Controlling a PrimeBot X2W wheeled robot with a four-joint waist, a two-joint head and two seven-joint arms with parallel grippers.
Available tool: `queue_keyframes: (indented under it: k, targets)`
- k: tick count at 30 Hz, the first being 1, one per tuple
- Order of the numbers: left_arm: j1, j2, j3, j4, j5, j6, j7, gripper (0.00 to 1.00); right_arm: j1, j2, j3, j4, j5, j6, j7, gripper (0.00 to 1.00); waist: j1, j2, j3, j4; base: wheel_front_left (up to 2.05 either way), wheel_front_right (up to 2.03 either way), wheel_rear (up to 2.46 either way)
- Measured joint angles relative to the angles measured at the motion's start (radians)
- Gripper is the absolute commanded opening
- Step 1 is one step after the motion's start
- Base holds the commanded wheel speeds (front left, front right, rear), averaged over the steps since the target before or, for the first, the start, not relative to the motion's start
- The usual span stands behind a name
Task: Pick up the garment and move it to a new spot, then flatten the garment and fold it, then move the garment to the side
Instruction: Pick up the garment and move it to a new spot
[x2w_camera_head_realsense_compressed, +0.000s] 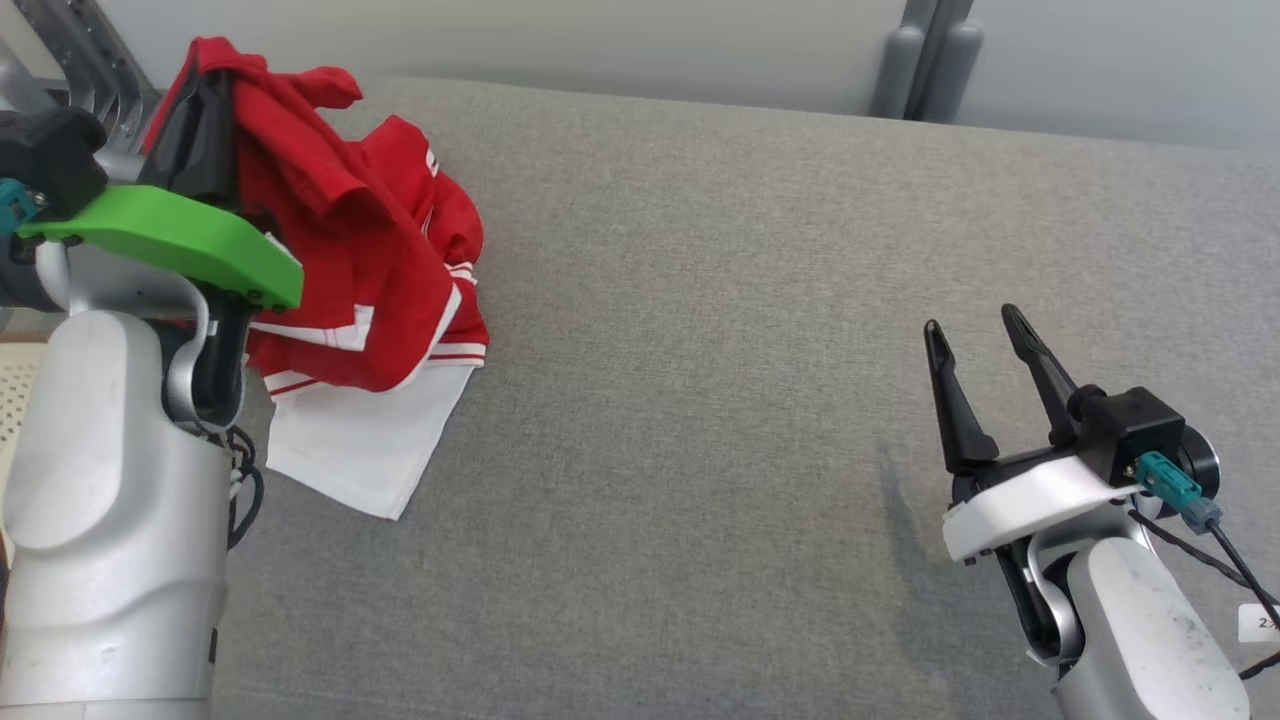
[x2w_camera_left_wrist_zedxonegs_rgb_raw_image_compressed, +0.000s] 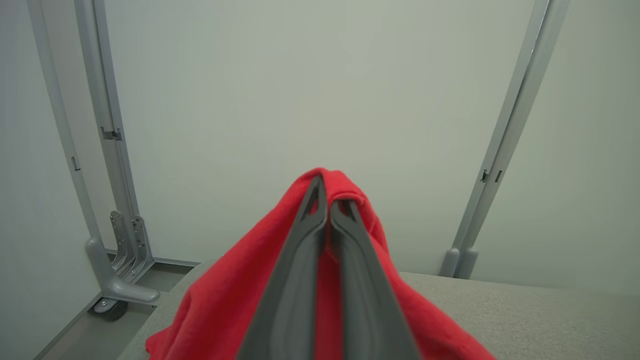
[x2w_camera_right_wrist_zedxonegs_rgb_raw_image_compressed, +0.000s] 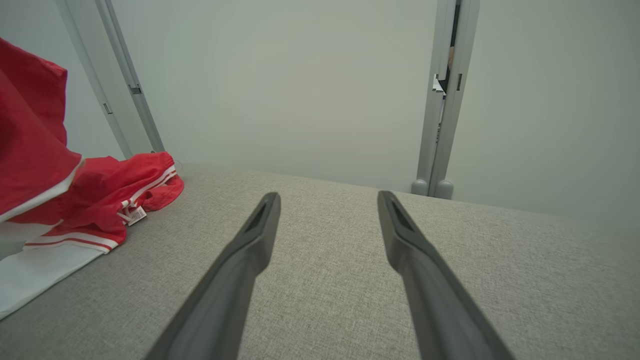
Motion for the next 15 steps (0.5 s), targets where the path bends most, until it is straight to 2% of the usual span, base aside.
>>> queue_keyframes:
  k: [7, 15]
  targets:
    - [0.016, -0.077, -0.077, -0.030, -0.027, -0.004, 0.019, 0.00, 0.038, 0.006, 0.010, 0.004, 0.006, 0.000, 0.000, 1.00, 0.0000, 0.0000, -0.056, -0.084, 0.00, 0.00, 0.00]
    - [0.086, -0.096, -0.144, -0.026, -0.044, -0.008, 0.045, 0.00, 0.051, 0.011, 0.023, -0.014, 0.006, 0.000, 0.000, 1.00, 0.0000, 0.0000, -0.080, -0.197, 0.00, 0.00, 0.00]
